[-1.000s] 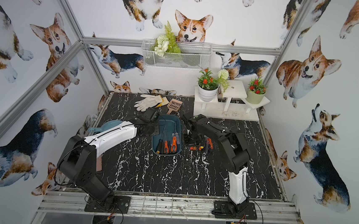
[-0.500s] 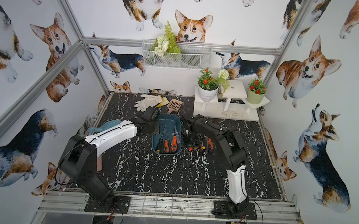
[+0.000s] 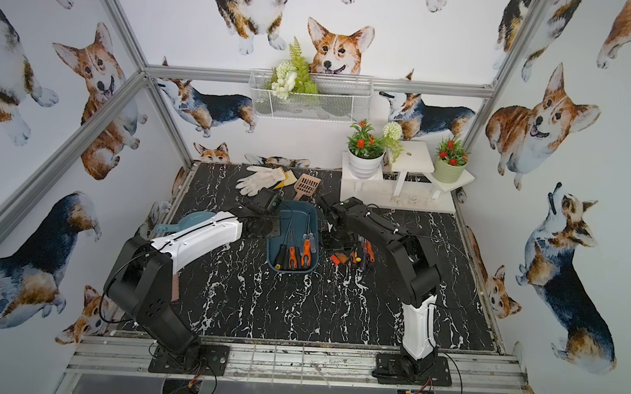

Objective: Take out the screwdriver from the storage box
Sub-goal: Place the screwdriver at the center of the board.

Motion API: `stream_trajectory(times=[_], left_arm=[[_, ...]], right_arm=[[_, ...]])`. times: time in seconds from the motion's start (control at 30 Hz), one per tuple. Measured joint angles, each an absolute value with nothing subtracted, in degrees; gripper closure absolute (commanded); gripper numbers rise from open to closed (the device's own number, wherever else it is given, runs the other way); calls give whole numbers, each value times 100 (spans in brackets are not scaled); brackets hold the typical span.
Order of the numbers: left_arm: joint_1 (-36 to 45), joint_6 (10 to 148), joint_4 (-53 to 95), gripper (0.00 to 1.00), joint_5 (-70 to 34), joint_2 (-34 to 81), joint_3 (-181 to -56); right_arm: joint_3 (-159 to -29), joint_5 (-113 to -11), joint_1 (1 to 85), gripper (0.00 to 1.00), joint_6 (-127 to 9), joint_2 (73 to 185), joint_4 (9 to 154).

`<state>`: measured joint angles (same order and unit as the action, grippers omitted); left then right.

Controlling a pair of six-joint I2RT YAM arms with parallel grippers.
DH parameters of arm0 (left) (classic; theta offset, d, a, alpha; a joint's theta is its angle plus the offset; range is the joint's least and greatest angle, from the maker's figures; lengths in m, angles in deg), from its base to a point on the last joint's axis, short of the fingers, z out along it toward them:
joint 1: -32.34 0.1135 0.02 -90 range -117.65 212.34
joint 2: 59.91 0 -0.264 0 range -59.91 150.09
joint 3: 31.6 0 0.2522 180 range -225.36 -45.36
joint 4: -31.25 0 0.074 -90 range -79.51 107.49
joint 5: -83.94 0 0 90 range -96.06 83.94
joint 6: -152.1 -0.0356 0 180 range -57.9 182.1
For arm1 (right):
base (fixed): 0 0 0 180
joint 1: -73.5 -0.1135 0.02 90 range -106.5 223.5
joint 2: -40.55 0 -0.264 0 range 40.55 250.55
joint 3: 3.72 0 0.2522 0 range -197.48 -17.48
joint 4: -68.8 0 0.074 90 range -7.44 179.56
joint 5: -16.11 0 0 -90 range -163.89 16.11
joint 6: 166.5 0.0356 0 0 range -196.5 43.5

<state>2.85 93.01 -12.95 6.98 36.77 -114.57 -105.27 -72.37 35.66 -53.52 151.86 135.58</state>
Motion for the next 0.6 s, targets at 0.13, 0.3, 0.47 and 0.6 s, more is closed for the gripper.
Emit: stream_trajectory(times=[0.13, 0.3, 0.47, 0.6], left_arm=[[285, 9304, -1301, 100, 678, 3769, -11457], [287, 9319, -1295, 100, 654, 3839, -11457], [287, 9321, -1292, 100, 639, 3839, -11457], [287, 9321, -1292, 100, 641, 3837, -11457]], right_arm=[[-10608, -7251, 3548, 60, -5354, 14744, 13490], [-10844, -7165, 3345, 60, -5374, 14535, 13374], [-11331, -7039, 3006, 57, -5459, 14803, 13416], [-11504, -6931, 2750, 55, -5470, 15044, 13569]])
